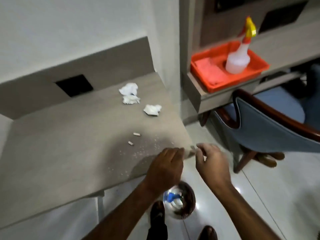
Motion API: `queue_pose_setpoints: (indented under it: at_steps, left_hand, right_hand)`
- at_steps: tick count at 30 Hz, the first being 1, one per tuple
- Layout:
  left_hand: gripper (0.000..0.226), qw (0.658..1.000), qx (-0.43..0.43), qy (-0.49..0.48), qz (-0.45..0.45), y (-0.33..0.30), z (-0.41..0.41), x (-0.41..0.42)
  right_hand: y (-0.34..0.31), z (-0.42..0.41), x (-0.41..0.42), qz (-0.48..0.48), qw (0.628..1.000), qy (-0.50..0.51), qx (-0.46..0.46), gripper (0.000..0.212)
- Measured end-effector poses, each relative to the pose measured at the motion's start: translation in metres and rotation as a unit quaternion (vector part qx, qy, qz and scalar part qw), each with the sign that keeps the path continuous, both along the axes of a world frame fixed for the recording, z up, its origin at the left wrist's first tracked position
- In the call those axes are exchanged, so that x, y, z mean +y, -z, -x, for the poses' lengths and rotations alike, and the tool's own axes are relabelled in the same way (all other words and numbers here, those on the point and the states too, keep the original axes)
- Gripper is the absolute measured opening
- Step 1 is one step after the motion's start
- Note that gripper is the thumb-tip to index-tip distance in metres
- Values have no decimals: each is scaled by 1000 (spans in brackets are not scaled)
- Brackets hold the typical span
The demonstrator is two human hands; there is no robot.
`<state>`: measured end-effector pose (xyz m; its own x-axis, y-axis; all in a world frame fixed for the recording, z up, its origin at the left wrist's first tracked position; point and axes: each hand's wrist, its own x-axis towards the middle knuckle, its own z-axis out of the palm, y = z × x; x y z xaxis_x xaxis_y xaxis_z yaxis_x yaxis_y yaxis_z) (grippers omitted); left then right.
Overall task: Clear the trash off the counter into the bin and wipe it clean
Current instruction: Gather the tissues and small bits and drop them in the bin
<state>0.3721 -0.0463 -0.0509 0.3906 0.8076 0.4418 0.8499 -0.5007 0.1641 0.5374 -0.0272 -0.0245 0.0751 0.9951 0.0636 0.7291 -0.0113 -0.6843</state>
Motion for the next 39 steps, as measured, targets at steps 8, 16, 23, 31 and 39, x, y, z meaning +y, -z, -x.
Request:
queue_pose_setpoints:
  at_steps: [8,16,23,31,39]
  left_hand:
    - [22,993,49,-100,29,-42,123,83]
    - [27,981,134,-138,20,-38,193,213]
    - [49,930,128,-130,318,-25,204,286]
    - [45,965,-85,-135,208,-60,146,207]
    - [22,963,-226,16,147,-1,19,16]
  right_hand:
    - [-62,141,142,13,964,-215,-154,31]
    - [-11,203,184,97,859,-314,-392,16]
    - [12,209,187,63,887,-274,-367,14]
    - [-3,146,165,72,966,-196,-152,19]
    - [61,39,-33,-24,964,211,161,40]
